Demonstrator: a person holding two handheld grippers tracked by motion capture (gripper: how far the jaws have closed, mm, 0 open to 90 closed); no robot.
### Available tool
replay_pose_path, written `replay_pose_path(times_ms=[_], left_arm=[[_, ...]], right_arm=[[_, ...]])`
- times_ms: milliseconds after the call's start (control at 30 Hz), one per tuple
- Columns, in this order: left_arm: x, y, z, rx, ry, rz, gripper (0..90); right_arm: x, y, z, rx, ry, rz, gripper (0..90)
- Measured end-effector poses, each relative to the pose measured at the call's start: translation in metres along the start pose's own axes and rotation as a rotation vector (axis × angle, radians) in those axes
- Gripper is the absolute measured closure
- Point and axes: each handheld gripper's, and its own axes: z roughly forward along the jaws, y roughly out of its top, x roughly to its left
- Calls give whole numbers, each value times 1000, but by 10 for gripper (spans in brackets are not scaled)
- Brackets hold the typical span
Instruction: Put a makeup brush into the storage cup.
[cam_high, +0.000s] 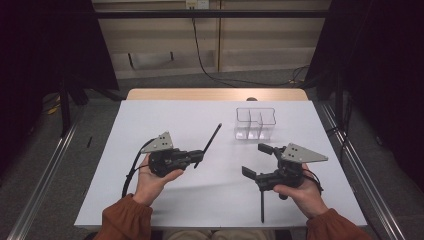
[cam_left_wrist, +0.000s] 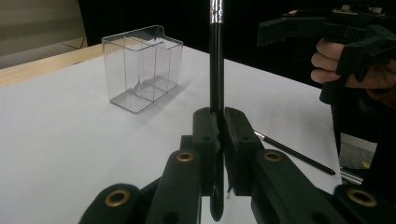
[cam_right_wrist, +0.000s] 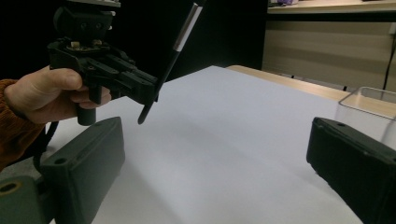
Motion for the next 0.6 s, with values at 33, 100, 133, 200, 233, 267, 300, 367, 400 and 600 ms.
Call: replay_pose_path(times_ms=[33,100,133,200,233,267,300,367,400,600], left_arm=[[0,0,0,1,-1,1,842],[-4,-1,0,0,-8,2,842],[-6,-1,1,-1,-9,0,842],[-8,-2,2,6,-16,5,842],[-9,-2,2,5,-17,4,842],[-10,-2,3,8,-21,7,842],[-10,-2,3,8,-21,7,842],[-12,-2,4,7,-24,8,842],[-13,-3,4,5,-25,8,842],[-15,-3,8,6,-31,6,842]], right_arm=[[0,1,2,1,4,-1,39],[1,3,6,3,16,1,40],[2,4,8,5,21,3,42],[4,5,12,16,36,-2,43],[5,7,16,18,47,-5,45],[6,8,17,24,57,-4,55],[6,8,17,24,57,-4,55],[7,12,22,26,77,-9,77],[7,12,22,26,77,-9,77],[5,19,29,10,87,-14,114]])
